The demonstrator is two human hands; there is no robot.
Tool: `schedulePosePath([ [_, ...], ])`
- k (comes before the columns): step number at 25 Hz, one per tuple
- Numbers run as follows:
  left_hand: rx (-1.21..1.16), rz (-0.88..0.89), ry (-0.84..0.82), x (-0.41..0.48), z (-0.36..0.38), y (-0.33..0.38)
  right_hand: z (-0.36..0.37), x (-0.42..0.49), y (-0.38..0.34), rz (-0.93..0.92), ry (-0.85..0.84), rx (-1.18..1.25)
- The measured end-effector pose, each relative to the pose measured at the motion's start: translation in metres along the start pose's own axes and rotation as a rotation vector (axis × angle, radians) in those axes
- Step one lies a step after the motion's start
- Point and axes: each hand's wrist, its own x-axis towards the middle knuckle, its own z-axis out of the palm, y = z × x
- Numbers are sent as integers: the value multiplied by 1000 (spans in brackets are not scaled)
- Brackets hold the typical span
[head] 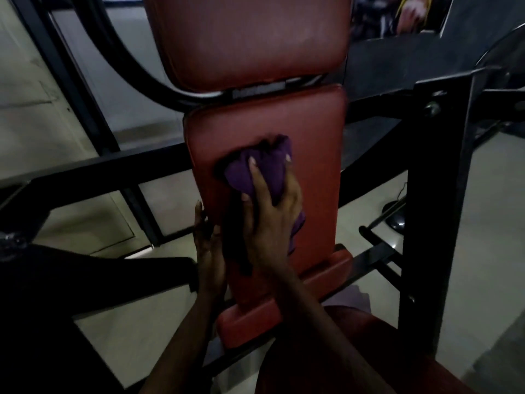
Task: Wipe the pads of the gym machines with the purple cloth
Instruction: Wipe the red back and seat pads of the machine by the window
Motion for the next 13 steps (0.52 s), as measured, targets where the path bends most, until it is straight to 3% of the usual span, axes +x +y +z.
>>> schedulePosePath([
  [5,-66,14,67,16,14,8,28,19,14,27,105,-68],
  [13,-14,115,68,8,22,10,30,-3,83,493,388,32],
])
